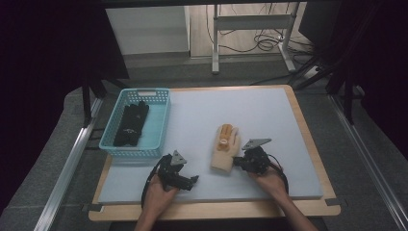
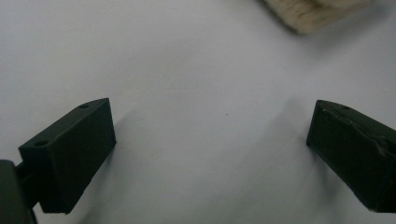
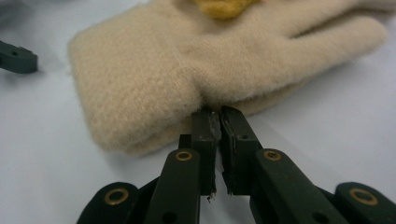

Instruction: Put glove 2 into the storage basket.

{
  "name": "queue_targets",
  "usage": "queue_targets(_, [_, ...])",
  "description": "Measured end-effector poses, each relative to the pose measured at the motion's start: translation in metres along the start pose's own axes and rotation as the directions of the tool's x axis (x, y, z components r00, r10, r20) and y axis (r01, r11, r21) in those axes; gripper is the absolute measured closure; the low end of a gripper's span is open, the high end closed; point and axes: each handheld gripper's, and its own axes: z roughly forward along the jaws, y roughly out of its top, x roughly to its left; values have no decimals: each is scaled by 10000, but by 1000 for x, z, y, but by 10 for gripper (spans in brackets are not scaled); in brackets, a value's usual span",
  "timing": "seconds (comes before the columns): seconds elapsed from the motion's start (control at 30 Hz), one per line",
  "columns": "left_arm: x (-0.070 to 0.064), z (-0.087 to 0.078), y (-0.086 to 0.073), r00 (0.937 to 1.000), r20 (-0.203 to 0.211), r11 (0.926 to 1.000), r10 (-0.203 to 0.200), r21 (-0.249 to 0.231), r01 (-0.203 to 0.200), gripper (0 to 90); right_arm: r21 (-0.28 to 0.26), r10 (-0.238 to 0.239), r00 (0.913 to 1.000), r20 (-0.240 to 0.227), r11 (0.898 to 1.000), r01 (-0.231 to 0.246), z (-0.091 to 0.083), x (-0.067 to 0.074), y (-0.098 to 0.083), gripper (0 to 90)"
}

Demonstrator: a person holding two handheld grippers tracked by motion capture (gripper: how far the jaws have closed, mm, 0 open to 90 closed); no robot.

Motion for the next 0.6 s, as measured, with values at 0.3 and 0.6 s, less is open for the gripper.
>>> queue_targets(0.3, [0,0,0,10000,-2,10000,-8,7,8,16,-28,-472,9987,-209,9989,472,21,21,17,810])
queue_targets(0.6, [0,0,0,10000,-5,10000,-4,8,4,16,-58,-751,9969,-222,9972,749,31,29,24,773])
